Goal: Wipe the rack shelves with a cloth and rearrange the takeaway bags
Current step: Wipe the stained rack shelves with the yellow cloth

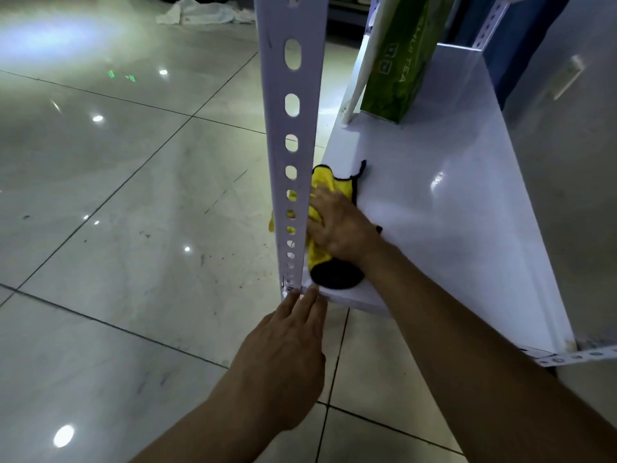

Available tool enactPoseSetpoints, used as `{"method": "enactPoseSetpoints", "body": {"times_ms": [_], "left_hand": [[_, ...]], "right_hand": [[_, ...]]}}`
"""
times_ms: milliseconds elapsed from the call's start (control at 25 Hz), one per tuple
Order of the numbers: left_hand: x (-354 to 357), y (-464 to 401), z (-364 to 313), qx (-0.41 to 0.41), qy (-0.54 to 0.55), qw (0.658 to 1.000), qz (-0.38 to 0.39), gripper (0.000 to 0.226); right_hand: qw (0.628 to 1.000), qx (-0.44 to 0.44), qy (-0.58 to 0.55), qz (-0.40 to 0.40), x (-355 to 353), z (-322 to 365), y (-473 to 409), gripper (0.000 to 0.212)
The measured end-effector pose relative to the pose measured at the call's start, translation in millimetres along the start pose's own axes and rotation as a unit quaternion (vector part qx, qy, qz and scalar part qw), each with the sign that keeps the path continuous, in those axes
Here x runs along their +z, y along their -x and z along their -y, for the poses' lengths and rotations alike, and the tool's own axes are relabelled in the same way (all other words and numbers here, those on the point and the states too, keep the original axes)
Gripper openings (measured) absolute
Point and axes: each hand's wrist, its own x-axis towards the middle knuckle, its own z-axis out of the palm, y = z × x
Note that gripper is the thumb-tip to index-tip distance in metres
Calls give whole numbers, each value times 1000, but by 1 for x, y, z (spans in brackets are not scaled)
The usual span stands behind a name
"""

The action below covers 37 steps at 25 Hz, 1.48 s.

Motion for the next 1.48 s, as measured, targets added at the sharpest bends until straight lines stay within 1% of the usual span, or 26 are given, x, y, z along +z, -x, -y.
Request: {"method": "enactPoseSetpoints", "body": {"times_ms": [80, 160, 240, 320, 360, 400, 520, 600, 640, 720, 800, 840, 880, 920, 960, 1040, 1080, 1120, 1160, 1200, 1240, 1280, 1400, 1480], "left_hand": [[-3, 0, 5, 5, -9, 1000, 21, 66], [-5, 1, 7, 8, -5, 1000, 27, 63], [-5, 4, 7, 12, 4, 1000, 22, 60], [-2, 6, 6, 18, 5, 1000, 17, 58], [-1, 7, 6, 19, 2, 1000, 16, 57], [0, 7, 6, 19, -1, 1000, 18, 57], [-1, 4, 5, 14, -13, 1000, 23, 61], [-3, 2, 4, 16, -30, 999, 13, 62], [-3, 2, 3, 19, -39, 999, 4, 62], [-3, 0, 1, 36, -55, 998, -23, 63], [-2, -1, 0, 55, -58, 996, -29, 62], [-2, -1, -1, 59, -58, 996, -31, 60], [-1, 1, 0, 59, -62, 996, -30, 60], [-1, 2, 0, 59, -60, 996, -30, 60], [0, 3, 0, 57, -58, 996, -23, 61], [-3, 2, -1, 56, -76, 995, -27, 62], [-5, 0, -3, 64, -96, 993, -29, 59], [-6, -3, -6, 72, -103, 991, -40, 52], [-5, -6, -9, 78, -99, 990, -66, 45], [-5, -8, -15, 75, -116, 988, -68, 46], [-4, -9, -20, 67, -137, 986, -62, 53], [0, -9, -22, 57, -134, 988, -60, 58], [10, -7, -22, 52, -106, 991, -58, 60], [9, -4, -18, 70, -109, 990, -55, 59]], "right_hand": [[1000, 15, -16, -22, 7, 1, 44, 47], [998, 35, 2, -43, 3, -13, 60, 46], [992, 101, 12, -77, -10, -31, 43, 42], [973, 186, 61, -121, -21, -40, 23, 40], [966, 206, 92, -128, -20, -38, 19, 42], [967, 200, 101, -121, -15, -30, 21, 45], [990, 83, 73, -92, 12, -2, 58, 56], [988, 64, 71, -119, 13, -9, 72, 53], [983, 90, 82, -139, 7, -18, 75, 50], [959, 197, 105, -175, -7, -42, 84, 49], [918, 304, 124, -221, -21, -59, 96, 53], [897, 342, 141, -243, -22, -61, 101, 55], [884, 358, 156, -255, -18, -55, 103, 57], [889, 345, 166, -250, -11, -44, 103, 58], [906, 311, 170, -229, -3, -31, 101, 58], [945, 208, 166, -189, 15, -7, 96, 55], [956, 168, 154, -183, 22, 0, 95, 52], [962, 147, 137, -183, 24, 1, 95, 51], [965, 145, 122, -181, 19, -4, 96, 50], [963, 163, 122, -174, 11, -14, 104, 50], [956, 193, 136, -174, 1, -27, 116, 50], [943, 232, 152, -186, -10, -44, 132, 50], [875, 373, 154, -267, -49, -90, 190, 48], [832, 455, 142, -283, -56, -96, 198, 50]]}}
